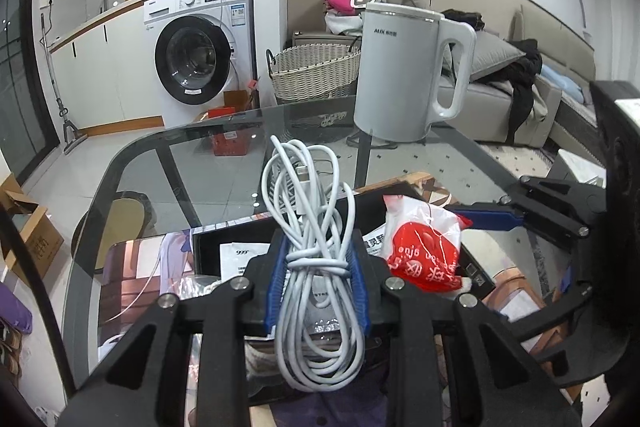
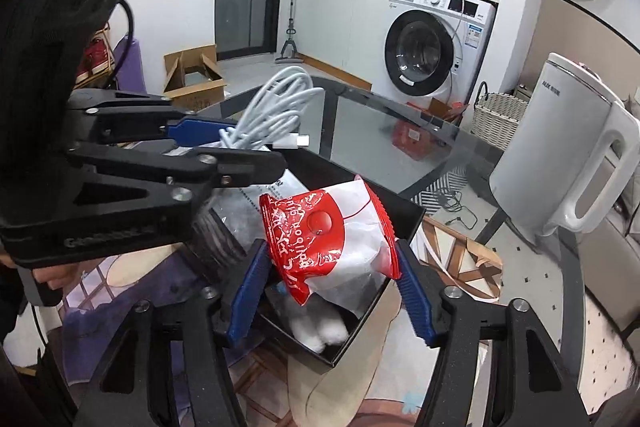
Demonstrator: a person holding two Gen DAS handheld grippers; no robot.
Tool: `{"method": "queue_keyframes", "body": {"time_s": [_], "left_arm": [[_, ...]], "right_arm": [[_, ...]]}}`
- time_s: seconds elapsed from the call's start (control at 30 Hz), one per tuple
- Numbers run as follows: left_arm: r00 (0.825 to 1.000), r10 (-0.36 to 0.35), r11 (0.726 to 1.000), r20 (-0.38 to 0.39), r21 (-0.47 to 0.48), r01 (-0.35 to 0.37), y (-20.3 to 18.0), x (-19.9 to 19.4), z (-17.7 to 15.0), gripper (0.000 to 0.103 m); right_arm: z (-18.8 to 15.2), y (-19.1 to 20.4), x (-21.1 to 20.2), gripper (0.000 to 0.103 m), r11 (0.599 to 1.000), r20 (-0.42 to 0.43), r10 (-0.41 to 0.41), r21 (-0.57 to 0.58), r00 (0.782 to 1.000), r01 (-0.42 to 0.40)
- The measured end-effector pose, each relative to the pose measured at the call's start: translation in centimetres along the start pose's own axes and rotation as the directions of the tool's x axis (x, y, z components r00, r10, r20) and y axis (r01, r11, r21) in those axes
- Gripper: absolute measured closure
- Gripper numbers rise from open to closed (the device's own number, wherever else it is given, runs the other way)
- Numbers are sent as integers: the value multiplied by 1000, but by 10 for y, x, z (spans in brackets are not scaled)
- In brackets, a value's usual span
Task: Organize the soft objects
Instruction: 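Lift and carry the balloon pack and white cable over the black box with both tools, then open both tools to drop the balloon pack and cable into the box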
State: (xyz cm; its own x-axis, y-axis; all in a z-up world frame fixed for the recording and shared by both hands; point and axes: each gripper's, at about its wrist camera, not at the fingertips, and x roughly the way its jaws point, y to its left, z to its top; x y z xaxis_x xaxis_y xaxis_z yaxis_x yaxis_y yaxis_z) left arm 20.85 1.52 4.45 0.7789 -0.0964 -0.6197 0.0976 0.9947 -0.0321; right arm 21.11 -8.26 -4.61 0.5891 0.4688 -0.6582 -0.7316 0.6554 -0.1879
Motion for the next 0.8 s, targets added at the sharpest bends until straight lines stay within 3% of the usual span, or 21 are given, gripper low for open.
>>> {"method": "queue_keyframes", "body": {"time_s": [0.07,0.33,0.5,0.8], "left_arm": [[1000,-8,1000,-5,-3,8,-1,3,2,76],[1000,17,999,-23,47,-16,-8,15,-1,76],[997,36,994,-71,103,-28,-20,28,-7,75],[994,-7,998,-109,56,13,-12,35,-12,70]], "right_arm": [[-1,-1,-2,25,1000,8,7,-3,1000,-7],[-7,-17,-13,17,998,41,-35,55,999,33],[-8,-23,-10,17,995,33,-65,74,997,63],[-4,-24,8,17,993,-20,-97,71,995,98]]}}
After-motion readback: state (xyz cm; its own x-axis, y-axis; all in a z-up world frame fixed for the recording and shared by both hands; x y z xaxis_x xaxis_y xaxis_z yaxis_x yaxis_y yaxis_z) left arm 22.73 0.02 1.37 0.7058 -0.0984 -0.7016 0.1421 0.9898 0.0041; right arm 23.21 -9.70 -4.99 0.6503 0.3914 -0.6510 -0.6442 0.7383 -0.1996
